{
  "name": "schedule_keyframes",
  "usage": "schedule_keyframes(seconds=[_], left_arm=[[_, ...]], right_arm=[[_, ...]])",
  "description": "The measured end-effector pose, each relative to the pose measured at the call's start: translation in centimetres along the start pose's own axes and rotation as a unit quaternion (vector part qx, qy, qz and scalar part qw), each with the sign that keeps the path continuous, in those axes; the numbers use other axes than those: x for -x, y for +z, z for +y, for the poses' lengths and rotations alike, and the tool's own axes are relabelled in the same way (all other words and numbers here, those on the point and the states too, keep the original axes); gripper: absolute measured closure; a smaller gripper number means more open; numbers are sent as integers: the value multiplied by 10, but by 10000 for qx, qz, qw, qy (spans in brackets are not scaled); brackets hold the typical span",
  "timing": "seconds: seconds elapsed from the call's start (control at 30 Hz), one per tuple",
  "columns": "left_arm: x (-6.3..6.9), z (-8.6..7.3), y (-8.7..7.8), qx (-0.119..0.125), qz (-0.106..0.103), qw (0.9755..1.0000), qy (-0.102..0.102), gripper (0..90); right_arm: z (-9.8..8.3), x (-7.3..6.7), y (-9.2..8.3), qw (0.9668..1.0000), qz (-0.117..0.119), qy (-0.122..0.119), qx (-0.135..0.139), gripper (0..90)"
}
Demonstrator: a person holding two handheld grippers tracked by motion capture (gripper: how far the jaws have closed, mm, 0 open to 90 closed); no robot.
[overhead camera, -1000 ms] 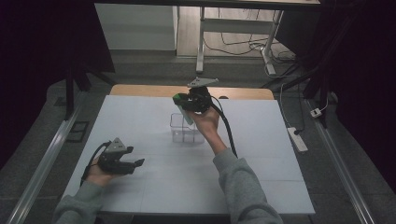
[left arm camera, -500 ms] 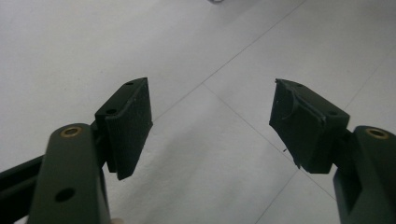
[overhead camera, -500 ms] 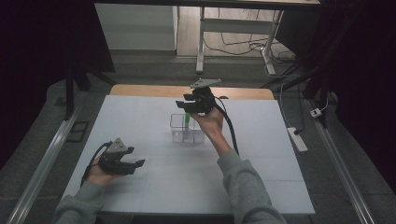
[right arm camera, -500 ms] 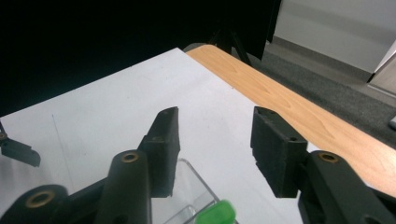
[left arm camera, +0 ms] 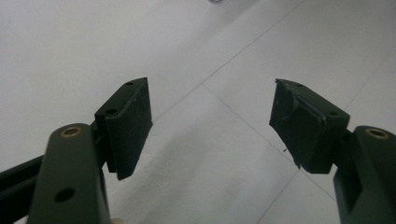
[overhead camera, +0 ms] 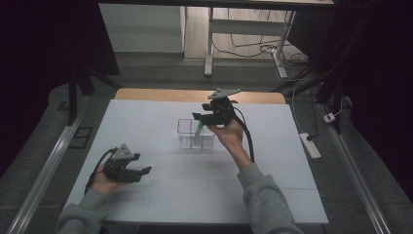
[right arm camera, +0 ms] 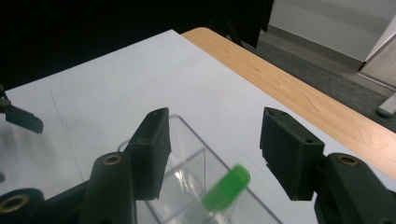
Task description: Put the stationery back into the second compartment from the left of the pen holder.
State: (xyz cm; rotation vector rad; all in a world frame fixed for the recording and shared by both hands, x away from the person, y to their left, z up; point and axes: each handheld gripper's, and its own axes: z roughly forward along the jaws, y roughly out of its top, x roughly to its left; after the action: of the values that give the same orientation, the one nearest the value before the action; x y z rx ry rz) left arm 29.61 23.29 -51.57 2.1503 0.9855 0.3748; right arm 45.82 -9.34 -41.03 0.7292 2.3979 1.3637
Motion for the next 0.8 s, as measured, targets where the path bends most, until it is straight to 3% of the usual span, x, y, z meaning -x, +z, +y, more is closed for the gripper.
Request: schedule_keyframes(seconds=[0.43, 0.8], left_arm=[[0, 1, 2, -13, -18, 10000, 22, 289], [1, 2, 2, -16, -15, 10000, 20, 288]], right_arm=[[-33, 5, -35, 9996, -165, 86, -207, 403], [-75, 7, -67, 9986, -337, 219, -331, 395]])
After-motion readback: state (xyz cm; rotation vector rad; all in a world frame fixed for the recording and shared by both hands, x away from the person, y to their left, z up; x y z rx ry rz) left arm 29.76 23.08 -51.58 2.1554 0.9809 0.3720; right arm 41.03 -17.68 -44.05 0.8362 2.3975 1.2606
